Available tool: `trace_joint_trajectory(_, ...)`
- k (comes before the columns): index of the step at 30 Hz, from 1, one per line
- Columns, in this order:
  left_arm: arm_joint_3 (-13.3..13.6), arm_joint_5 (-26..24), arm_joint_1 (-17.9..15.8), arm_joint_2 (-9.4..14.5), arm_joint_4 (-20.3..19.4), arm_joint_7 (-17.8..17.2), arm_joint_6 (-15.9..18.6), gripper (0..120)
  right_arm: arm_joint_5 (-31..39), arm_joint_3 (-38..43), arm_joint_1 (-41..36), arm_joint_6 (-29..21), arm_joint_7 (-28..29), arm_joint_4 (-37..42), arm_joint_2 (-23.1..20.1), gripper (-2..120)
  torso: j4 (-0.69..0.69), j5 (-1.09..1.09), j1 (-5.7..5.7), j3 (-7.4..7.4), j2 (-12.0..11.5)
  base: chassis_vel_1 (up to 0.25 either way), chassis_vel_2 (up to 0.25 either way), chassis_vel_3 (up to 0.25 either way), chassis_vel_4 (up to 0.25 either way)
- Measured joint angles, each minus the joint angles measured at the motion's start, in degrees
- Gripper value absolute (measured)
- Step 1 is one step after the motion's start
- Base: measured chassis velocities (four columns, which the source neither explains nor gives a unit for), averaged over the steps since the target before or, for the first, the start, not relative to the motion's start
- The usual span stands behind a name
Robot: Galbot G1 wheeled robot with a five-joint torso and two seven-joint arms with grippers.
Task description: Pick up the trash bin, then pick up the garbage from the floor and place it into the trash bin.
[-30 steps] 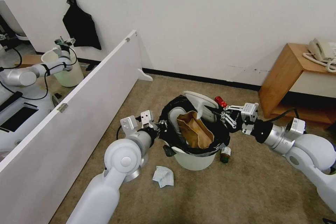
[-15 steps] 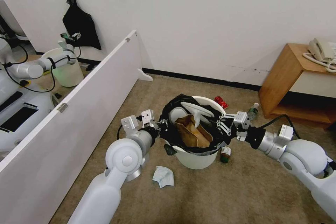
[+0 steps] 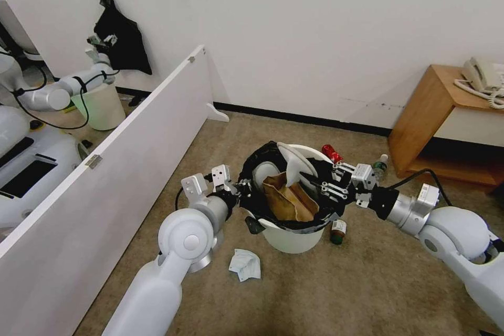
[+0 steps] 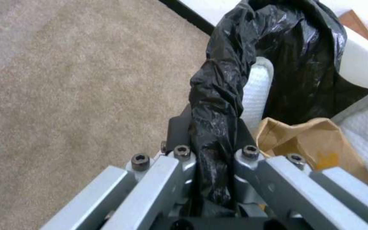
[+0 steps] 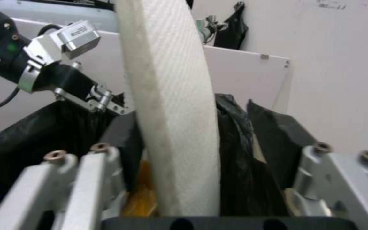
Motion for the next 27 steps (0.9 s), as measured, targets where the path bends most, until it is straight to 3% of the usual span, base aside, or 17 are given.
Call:
trace_joint_trajectory(2, -0.02, 0.03, 0.02, 0.04, 0.0, 0.02, 0.0, 4, -0.02, 0.0, 0.07, 0.0, 0.06, -0.06, 0.07, 67, 0.0, 0.0, 0.0, 0.0, 0.0, 0.0, 0.0, 0.0, 0.0)
trace_joint_trajectory(8, -0.33, 0.16, 0.03, 0.29, 0.0, 0.11, -0.04, 4, -0.09, -0.18, 0.57, -0.01, 0.48, -0.3, 0.25, 95, 0.0, 0.0, 0.0, 0.0, 0.0, 0.0, 0.0, 0.0, 0.0)
trace_joint_trajectory(10, -0.35, 0.2, 0.01, 0.28, 0.01, 0.12, -0.05, 4, -0.09, -0.23, 0.61, -0.01, 0.53, -0.3, 0.28, 98, 0.0, 0.0, 0.0, 0.0, 0.0, 0.0, 0.0, 0.0, 0.0)
trace_joint_trajectory(27, -1.55, 0.58, 0.02, -0.13, 1.19, 0.27, -0.27, 4, 0.75, 1.4, 1.69, 0.0, 0.66, 1.51, 0.48, 100, 0.01, 0.0, 0.0, 0.0, 0.0, 0.0, 0.0, 0.0, 0.0)
